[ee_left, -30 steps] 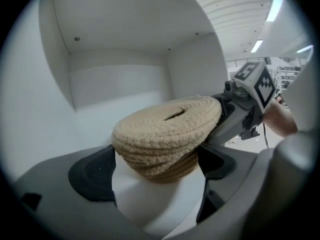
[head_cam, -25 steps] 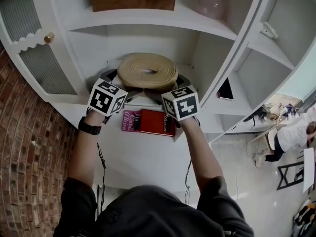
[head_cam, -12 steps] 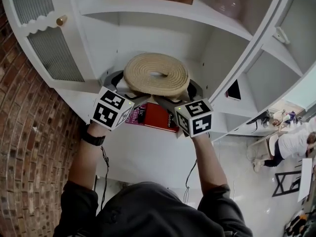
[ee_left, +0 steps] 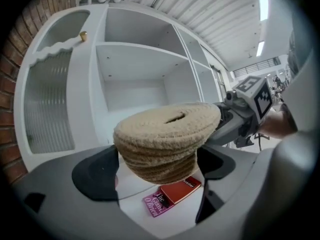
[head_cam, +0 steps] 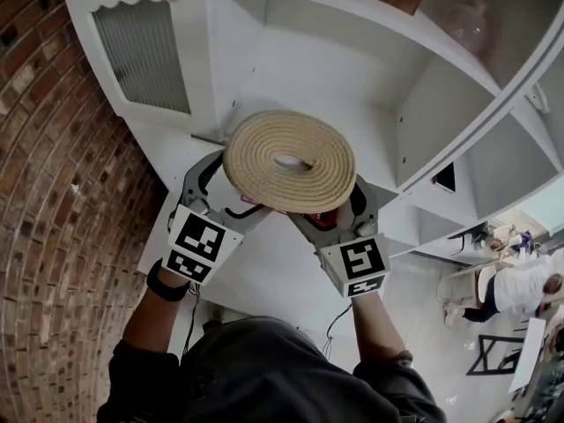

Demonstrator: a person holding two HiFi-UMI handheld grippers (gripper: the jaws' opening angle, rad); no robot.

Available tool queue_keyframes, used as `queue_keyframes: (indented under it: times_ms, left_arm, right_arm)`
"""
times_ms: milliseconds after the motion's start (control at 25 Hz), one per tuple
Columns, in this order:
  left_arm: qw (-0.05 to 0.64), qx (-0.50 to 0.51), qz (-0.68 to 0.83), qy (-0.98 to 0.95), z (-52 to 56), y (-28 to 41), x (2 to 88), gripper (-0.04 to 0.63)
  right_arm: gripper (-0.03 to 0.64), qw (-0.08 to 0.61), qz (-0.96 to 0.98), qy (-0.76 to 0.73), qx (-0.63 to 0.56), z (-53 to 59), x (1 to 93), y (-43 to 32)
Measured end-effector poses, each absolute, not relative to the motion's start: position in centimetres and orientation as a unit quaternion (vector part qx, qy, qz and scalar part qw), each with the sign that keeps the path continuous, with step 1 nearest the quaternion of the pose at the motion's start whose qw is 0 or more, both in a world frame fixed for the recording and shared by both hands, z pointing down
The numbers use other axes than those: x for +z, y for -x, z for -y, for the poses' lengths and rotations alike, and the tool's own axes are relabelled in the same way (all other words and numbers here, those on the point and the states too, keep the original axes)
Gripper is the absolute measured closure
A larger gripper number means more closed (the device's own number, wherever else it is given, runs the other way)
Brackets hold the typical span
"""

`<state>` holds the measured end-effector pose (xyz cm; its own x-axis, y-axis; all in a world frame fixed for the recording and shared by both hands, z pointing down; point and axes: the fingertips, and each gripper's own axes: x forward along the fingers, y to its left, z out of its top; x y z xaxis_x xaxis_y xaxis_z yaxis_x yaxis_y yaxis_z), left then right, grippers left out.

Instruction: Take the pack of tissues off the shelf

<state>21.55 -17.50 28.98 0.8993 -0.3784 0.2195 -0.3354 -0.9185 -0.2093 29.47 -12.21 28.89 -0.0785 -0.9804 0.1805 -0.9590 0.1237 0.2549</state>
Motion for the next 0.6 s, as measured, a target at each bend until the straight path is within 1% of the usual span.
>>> queue_keyframes:
  times_ms: [320,480,600]
  left_arm:
    - [0.071,-0.115,-0.248,0.959,16.5,-13.7,32.1,0.104]
    - [0.074,-0.127,-0.287,0.947,17.0,-9.6,34.4,0.104]
    - [0.061,-0.138,-0.314,0.937,18.1,-6.7,37.0,0.104]
  right_arm:
    - [0.112,0.173,0.768,-0.61,-0.093,12.1,31.3,-21.9]
    - [0.112,0.177,0.793,-0.576,-0.089,13.2,33.9,-18.4]
    - [0.112,0.178,0.812,-0.55,-0.08,14.9,36.5,-15.7]
